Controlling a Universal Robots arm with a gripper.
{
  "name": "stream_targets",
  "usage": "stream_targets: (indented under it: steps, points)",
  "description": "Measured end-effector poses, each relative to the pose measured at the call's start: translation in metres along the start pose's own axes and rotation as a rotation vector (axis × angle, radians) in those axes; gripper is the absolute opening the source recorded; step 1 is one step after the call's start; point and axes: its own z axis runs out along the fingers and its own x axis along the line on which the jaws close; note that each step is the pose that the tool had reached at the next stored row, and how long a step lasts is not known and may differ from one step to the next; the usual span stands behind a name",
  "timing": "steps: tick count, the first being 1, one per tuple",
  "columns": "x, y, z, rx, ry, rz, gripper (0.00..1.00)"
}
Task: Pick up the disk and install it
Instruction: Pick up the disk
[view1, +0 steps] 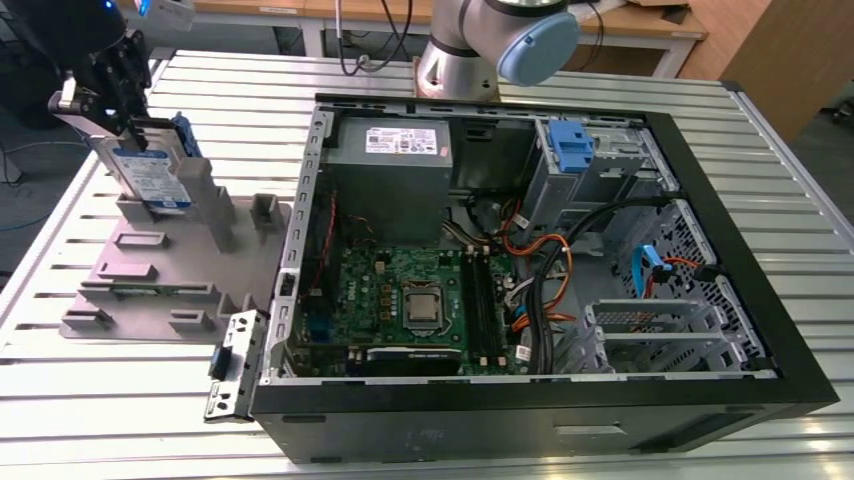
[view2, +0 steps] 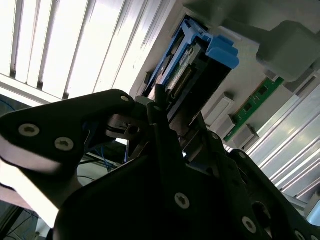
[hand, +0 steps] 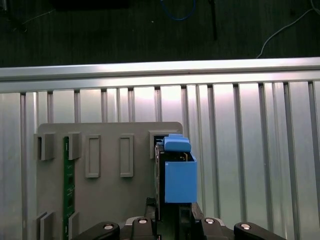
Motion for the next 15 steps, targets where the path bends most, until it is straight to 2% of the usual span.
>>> stream_targets:
  steps: [4,15]
  points:
    - [0.0000,0.0000,0.0000,-0.0005,0.0004,-0.011,0.35]
    - [0.0000,0.0000,-0.0011,-0.0003,0.0003,-0.012,0.35]
